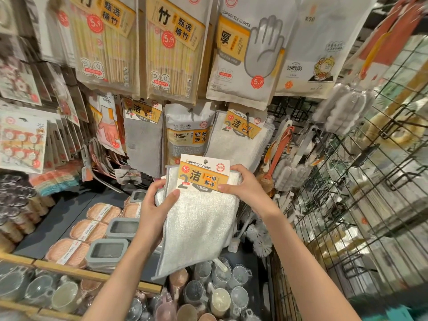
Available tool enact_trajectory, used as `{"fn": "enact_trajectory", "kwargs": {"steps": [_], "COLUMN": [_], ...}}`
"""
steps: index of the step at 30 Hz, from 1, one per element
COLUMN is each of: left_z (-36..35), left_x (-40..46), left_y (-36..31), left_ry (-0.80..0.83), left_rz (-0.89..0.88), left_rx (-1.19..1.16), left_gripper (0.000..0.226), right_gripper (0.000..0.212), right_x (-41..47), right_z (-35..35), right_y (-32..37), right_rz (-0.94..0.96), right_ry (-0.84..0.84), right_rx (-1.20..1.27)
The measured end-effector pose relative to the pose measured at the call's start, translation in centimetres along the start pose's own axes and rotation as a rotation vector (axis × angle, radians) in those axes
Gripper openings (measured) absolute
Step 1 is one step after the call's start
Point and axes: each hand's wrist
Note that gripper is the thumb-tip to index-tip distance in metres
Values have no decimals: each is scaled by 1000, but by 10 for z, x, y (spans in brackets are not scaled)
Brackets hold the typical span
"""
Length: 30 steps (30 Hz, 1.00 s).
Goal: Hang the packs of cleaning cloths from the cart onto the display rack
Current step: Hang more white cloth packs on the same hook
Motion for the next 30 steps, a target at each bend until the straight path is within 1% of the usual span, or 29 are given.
{"fn": "enact_trajectory", "kwargs": {"steps": [3,6,9,10,13,17,21,26,30], "left_z": [0,1,0,0,-1,-3,-3,-2,-1], "left_x": [-1,2,3,3,2,5,8,14,19], "left_y": [-2,2,6,6,0,-2,-1,0,3], "left_ry": [6,3,-7,-5,-14,-19,-35,-38,-41], "left_rz": [10,7,7,14,24,28,23,20,13], "left_rx": [10,37,7,-11,-44,-51,-80,-85,-60], "left_gripper": [16,35,42,41,31,35,36,34,33], "right_gripper": [40,38,38,37,37,41,47,43,41], "right_x": [1,0,0,1,5,13,22,34,45], "right_z": [1,4,12,15,20,25,31,40,45], "right_y": [-3,-4,-4,-3,0,2,7,15,17], "right_rz": [18,33,71,85,117,146,135,169,184], "right_ry": [-47,-72,-141,-169,-238,-338,-437,-519,-549], "right_rx": [0,27,37,34,8,34,30,41,52]}}
Point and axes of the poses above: each hand's wrist, its own x-axis towards the middle knuckle, its own z-axis out of the back of the hand, y = z × x, and after that the axes turned 3 degrees about x, right-handed
